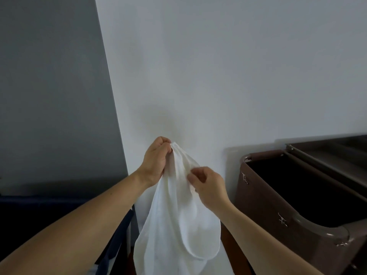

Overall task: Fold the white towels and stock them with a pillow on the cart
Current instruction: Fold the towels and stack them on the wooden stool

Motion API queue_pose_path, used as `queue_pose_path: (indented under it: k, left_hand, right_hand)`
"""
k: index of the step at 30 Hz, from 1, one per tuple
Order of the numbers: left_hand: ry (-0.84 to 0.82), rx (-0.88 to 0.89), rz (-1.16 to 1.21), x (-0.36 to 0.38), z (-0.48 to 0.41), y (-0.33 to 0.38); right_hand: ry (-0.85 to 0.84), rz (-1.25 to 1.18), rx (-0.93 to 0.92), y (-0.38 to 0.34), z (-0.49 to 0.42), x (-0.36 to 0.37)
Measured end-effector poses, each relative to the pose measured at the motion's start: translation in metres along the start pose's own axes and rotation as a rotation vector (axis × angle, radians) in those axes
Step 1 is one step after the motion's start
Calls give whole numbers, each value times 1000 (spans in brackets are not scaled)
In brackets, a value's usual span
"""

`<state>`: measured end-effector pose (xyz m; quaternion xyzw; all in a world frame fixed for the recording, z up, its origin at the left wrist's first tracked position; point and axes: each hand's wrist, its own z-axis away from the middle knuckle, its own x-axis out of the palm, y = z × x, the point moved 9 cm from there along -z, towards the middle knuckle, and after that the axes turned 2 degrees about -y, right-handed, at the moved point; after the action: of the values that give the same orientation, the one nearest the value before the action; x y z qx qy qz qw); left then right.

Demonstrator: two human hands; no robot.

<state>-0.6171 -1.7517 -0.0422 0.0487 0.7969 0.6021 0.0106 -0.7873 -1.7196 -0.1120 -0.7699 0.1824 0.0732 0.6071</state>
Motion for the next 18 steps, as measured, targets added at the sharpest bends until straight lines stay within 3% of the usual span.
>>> queue_pose_path:
  k: [4,7,12,15,18]
  left_hand:
    - [-101,2,-149,18,9,-7]
    - [-116,29,-174,23,11,-5]
    - [-168,48,-207,28,15,-2]
    - [-220,29,-198,35,20,-4]
    - [-125,9,-165,17,15,-4]
  right_hand:
    - [4,-8,-101,-29,0,-1]
    - [-40,26,60,-9,-5,5]
    - [-305,19,347,32,3,34]
    - [-277,70,309,35,-1,33]
    - [-201,194,323,48,-8,20]
